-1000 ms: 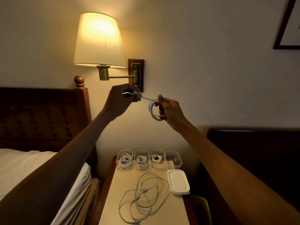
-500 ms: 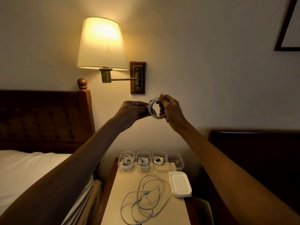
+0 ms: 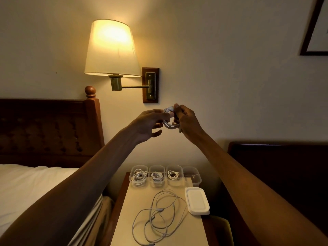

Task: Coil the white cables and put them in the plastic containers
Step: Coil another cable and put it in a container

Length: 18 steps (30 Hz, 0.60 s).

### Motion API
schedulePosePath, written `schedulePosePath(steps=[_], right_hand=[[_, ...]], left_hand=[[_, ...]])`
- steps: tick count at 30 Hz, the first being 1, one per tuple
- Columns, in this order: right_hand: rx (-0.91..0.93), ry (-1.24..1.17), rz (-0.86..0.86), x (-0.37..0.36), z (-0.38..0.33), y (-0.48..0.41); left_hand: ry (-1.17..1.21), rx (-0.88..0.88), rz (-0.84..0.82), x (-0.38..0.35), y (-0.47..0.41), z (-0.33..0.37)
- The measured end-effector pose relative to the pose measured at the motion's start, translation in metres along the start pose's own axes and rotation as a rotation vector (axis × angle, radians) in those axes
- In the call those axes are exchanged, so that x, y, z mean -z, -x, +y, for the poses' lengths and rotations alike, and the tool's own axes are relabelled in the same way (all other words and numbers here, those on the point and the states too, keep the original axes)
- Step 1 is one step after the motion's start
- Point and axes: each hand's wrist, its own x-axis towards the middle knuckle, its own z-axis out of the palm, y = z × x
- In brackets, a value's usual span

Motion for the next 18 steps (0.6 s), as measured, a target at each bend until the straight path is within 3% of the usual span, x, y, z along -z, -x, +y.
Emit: schedulePosePath(steps=[6,11,18], right_hand=[[-0.011,-0.098,-0.132,0.010,0.003,0.002],[-0.031,0.033,-0.189,0.010,0.015,0.006],[-0.021,0.199,-0.238,0.013,0.035,0.017]], left_hand=[[-0.165,0.027,-0.015,0.015,0.001,0.013],[-0.657,-0.122,0.016,0.023,-0.004,0.008],[-1.040,-0.242,-0.127,0.037,-0.012,-0.012]])
